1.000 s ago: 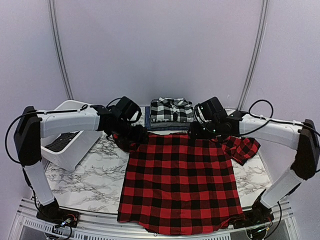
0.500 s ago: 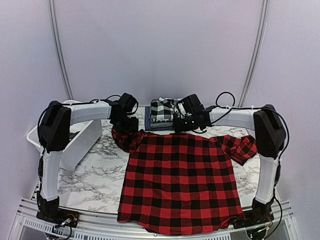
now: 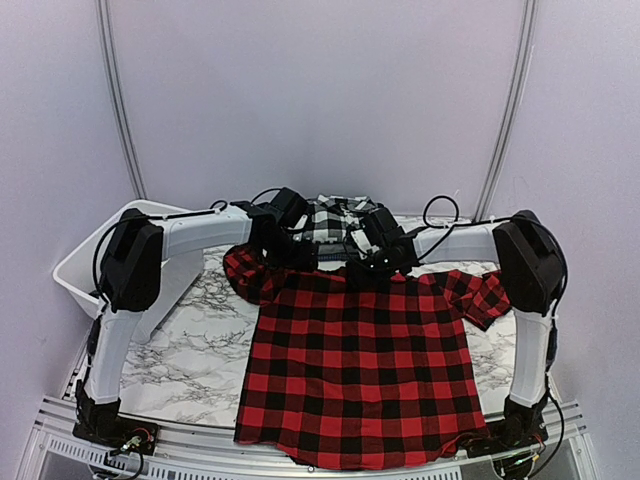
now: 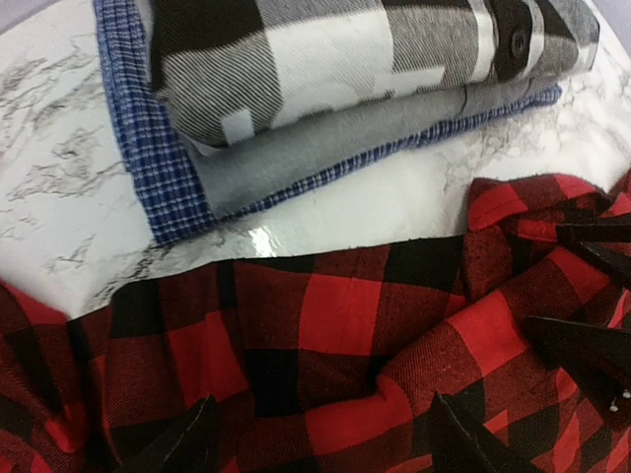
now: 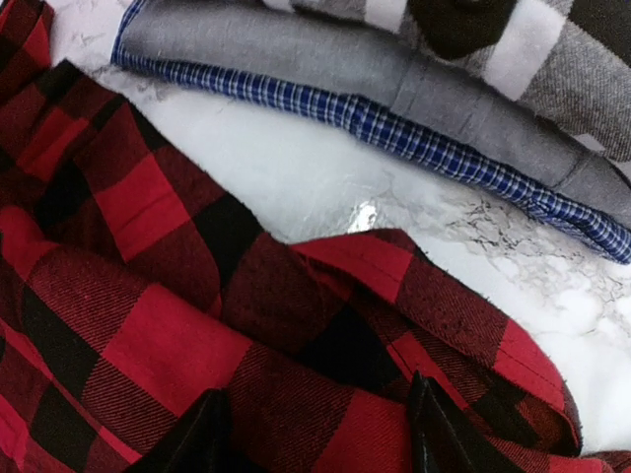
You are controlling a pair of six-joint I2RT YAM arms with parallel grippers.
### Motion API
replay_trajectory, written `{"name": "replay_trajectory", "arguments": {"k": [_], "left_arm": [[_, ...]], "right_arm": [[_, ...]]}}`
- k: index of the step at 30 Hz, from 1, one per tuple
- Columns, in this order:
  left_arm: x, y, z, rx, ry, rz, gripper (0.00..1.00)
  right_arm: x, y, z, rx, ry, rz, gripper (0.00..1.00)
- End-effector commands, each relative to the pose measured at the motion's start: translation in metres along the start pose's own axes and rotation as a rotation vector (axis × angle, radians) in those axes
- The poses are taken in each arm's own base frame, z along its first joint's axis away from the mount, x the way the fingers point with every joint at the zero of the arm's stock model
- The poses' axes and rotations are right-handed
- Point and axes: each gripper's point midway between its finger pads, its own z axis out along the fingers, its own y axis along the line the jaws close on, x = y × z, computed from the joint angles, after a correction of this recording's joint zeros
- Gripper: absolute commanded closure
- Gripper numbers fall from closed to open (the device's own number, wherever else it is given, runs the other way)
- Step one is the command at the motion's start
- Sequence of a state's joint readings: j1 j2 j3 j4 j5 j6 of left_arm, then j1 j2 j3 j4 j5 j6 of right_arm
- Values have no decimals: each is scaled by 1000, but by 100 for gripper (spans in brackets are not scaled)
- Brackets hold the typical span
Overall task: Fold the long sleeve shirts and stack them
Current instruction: Smooth out the flattened shirt at the center of the board.
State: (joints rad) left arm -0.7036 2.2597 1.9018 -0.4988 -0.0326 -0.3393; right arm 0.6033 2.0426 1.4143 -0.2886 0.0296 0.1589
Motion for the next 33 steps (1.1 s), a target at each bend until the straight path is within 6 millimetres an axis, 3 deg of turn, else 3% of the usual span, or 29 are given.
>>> {"name": "replay_trajectory", "arguments": {"k": [1, 4, 6, 10, 12, 17, 20, 24, 29, 33], "left_arm": [[15, -9, 19, 58, 69, 57, 24], [20, -17, 22, 86, 86, 73, 25], [25, -20, 23, 91, 97, 80, 30], [34, -23, 13, 100, 115, 78, 60], [39, -26, 2, 107, 118, 73, 75], [63, -37, -24, 122, 134, 79, 99], [85, -42, -37, 124, 141, 73, 100], [116, -49, -50, 151, 151, 48, 100], [158, -38, -45, 134, 210, 11, 100], [194, -24, -38, 101, 278, -12, 100]], "right_arm": [[-15, 13, -20, -35, -60, -11, 50], [-8, 18, -17, -35, -40, -22, 68], [-8, 21, -21, -27, -43, -24, 80], [-5, 25, -37, 10, -59, -23, 95], [-1, 28, -45, 19, -65, -15, 98], [19, 40, -67, 26, -81, 14, 100], [36, 49, -80, 3, -94, 48, 100], [70, 63, -82, -27, -82, 80, 100], [121, 67, -66, -69, -18, 134, 99], [136, 68, -63, -93, 7, 144, 87]]}}
